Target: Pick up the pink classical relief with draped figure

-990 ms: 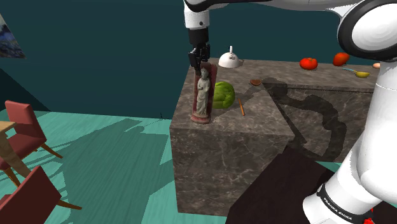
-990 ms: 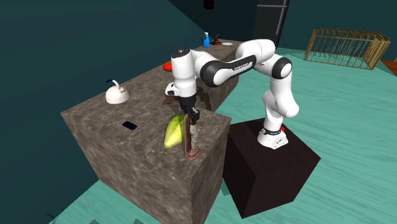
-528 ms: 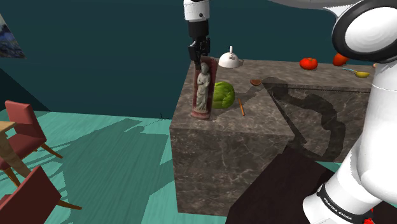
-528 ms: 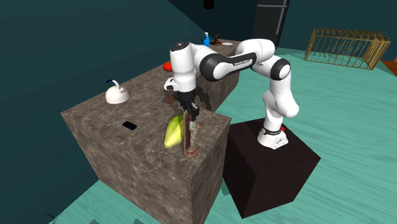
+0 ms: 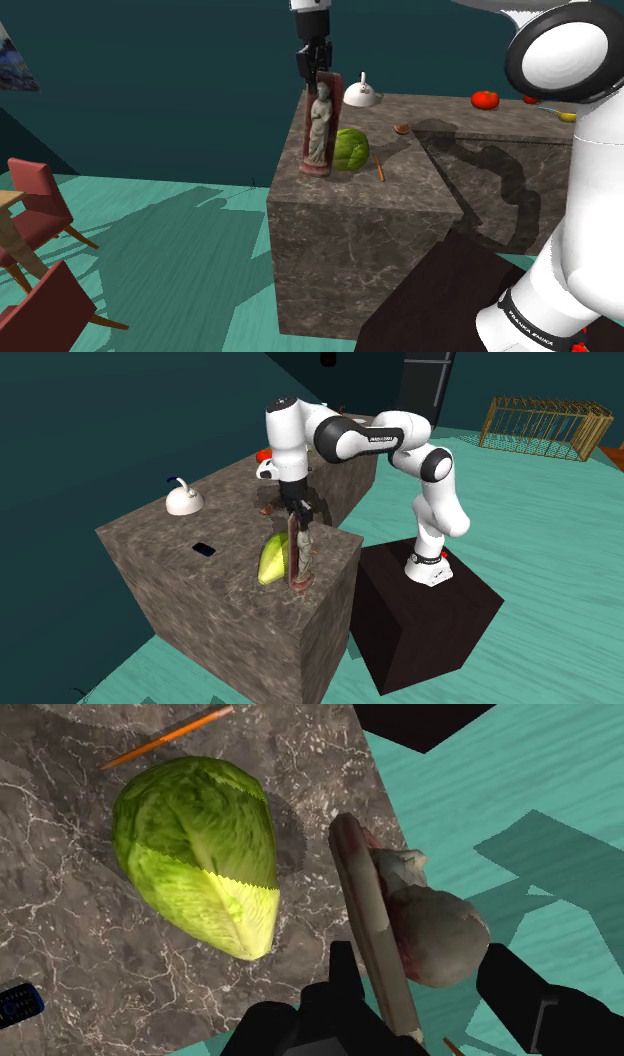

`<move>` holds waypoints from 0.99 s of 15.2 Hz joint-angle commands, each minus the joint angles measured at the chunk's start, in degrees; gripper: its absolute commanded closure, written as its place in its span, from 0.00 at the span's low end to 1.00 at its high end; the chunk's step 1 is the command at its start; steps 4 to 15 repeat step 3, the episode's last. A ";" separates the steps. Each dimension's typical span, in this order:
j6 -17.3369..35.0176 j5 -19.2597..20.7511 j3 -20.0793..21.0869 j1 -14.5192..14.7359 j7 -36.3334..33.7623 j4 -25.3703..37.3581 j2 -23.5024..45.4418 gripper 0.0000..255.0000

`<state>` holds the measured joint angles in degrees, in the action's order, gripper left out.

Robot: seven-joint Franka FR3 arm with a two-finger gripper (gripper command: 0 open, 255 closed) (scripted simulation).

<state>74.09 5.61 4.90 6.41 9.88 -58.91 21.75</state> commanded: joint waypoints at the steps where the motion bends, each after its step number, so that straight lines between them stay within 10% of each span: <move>1: -2.74 0.19 -0.01 0.25 0.12 4.41 1.62 1.00; 15: -2.93 0.20 -0.02 0.26 0.13 4.70 1.73 1.00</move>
